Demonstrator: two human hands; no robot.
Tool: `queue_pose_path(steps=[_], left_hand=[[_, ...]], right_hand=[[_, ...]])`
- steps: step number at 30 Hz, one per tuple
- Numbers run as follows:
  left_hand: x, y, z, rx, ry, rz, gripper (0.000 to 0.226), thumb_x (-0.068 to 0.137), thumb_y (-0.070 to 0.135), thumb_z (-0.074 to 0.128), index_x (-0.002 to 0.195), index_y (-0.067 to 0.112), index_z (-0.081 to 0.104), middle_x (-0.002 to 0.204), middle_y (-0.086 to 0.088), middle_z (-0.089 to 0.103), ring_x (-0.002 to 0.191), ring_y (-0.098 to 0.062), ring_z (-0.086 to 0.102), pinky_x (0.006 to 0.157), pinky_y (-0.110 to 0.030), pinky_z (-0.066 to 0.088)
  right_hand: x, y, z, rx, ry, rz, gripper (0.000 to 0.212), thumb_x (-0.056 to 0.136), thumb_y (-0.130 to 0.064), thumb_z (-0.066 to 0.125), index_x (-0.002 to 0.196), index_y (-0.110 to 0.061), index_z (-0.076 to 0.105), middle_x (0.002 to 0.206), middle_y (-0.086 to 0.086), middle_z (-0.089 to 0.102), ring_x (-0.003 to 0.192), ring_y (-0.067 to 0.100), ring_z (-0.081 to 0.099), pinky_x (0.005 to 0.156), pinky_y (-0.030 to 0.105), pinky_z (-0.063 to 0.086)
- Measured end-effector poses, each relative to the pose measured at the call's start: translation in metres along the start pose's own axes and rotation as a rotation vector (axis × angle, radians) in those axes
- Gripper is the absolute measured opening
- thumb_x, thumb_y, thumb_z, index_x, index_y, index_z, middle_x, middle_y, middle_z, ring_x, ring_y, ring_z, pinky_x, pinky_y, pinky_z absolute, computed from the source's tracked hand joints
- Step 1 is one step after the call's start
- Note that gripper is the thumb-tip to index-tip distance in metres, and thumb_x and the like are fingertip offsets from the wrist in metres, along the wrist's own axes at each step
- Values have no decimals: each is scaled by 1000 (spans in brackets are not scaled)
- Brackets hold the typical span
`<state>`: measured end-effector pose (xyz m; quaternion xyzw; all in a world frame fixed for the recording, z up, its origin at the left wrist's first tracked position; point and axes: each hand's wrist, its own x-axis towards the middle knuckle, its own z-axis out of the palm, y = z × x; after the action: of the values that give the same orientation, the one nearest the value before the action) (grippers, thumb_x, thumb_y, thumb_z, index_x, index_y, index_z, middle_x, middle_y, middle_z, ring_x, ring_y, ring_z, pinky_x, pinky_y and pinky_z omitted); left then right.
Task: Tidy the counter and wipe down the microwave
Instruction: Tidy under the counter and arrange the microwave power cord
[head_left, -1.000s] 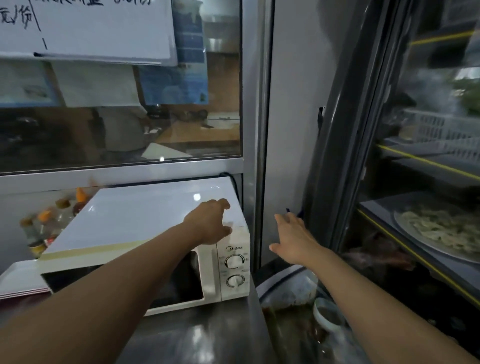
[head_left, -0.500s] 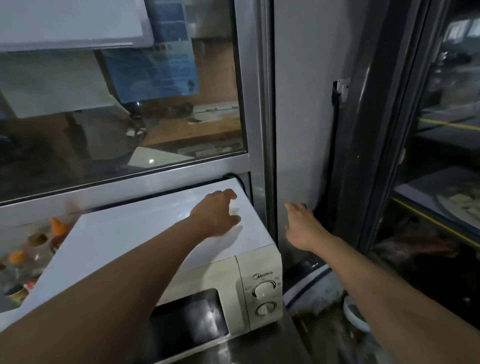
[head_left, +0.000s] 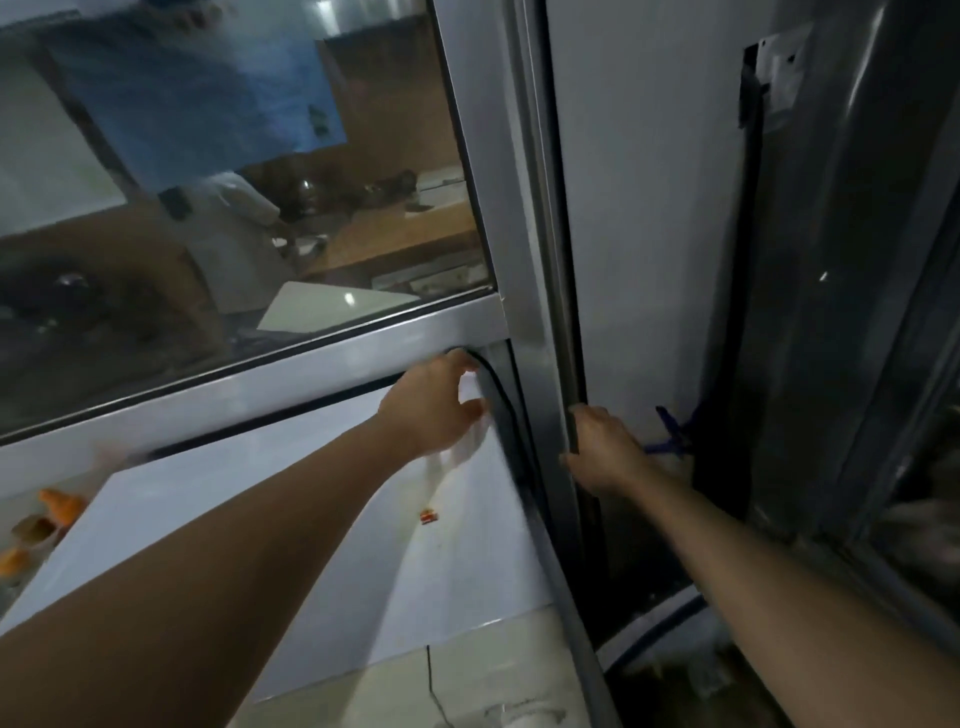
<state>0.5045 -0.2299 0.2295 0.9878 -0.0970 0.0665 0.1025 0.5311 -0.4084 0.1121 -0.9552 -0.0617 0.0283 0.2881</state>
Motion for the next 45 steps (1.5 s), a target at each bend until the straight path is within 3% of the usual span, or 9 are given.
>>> queue_pose_path(steps=[5, 10, 17, 27, 30, 32, 35, 38, 45], left_hand=[[38, 8, 15, 88, -23, -8, 45, 87, 24, 60, 130, 16, 48, 130, -6, 54, 120, -24, 49, 98, -34, 42], [59, 11, 24, 131, -50, 2, 45, 88, 26, 60, 130, 15, 47, 132, -5, 53, 121, -24, 48, 98, -32, 42], [69, 5, 33, 169, -40, -6, 45, 87, 21, 61, 129, 14, 49, 131, -5, 55, 121, -24, 48, 97, -29, 39], [67, -2, 35, 186, -11, 33, 43, 85, 18, 63, 126, 13, 53, 126, -5, 58, 117, -24, 50, 98, -29, 37], [67, -1, 35, 172, -13, 31, 43, 85, 18, 64, 126, 14, 53, 126, -4, 58, 118, -23, 50, 99, -30, 39], [66, -1, 35, 171, -11, 28, 43, 85, 18, 64, 126, 14, 52, 127, -4, 57, 118, -23, 49, 99, -30, 39], [66, -2, 36, 159, -4, 27, 44, 85, 18, 64, 126, 14, 52, 128, -4, 57, 119, -22, 49, 100, -30, 38], [66, 0, 35, 143, -5, 25, 45, 84, 18, 66, 126, 14, 52, 128, -4, 56, 119, -23, 50, 102, -32, 39], [62, 6, 29, 81, 4, -18, 48, 83, 17, 67, 128, 14, 51, 131, -6, 54, 121, -25, 49, 103, -37, 40]], right_hand=[[40, 24, 31, 69, -57, -7, 58, 91, -24, 56, 141, -8, 31, 140, 15, 42, 125, 33, 44, 104, 43, 40], [68, 36, 59, 185, -81, -69, 58, 92, -21, 57, 142, -6, 32, 139, 15, 47, 125, 31, 47, 102, 35, 41], [88, 44, 88, 360, 38, -151, 42, 87, -16, 64, 126, -6, 52, 124, 12, 61, 110, 25, 58, 90, 27, 45], [98, 50, 120, 489, -46, -145, 41, 89, -13, 62, 128, -7, 52, 122, 9, 60, 108, 20, 56, 95, 29, 46], [98, 51, 123, 460, -67, -172, 28, 91, -15, 58, 119, -9, 57, 110, 9, 54, 95, 14, 51, 83, 21, 41], [96, 55, 124, 442, -47, -170, 5, 93, -16, 56, 92, -11, 58, 94, 5, 48, 87, 19, 54, 71, 19, 38], [94, 69, 120, 435, 25, -114, 18, 92, -15, 56, 81, -1, 55, 83, 11, 56, 80, 28, 59, 59, 25, 31], [87, 83, 101, 414, 113, -100, 16, 91, -19, 58, 83, -5, 57, 77, 11, 63, 68, 22, 55, 56, 27, 30], [70, 98, 44, 481, 243, -140, 22, 89, -14, 61, 71, -7, 51, 58, 5, 50, 57, 19, 48, 57, 31, 40]])
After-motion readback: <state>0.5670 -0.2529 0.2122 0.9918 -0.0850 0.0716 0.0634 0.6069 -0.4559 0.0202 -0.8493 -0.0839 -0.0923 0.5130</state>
